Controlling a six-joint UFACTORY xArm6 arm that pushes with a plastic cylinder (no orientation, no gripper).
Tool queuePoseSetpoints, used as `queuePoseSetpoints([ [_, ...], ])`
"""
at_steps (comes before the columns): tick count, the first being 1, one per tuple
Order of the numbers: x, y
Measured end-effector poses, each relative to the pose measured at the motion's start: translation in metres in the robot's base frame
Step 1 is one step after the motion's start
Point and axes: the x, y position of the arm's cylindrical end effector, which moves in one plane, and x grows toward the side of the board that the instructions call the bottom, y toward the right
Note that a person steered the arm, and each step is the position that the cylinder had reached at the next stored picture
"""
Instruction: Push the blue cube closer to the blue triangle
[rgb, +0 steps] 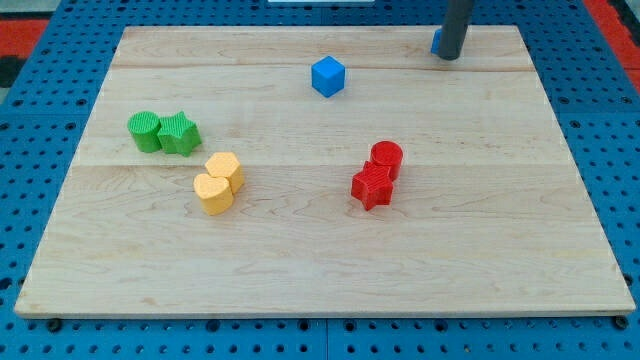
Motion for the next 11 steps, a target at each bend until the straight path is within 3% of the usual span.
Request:
queuePoseSetpoints([
  [1,-0.018,0.008],
  [2,0.009,0.014],
  [3,0.051,-0.018],
  [5,0.093,-0.164],
  [6,0.093,-0.201],
  [11,0.008,-0.169],
])
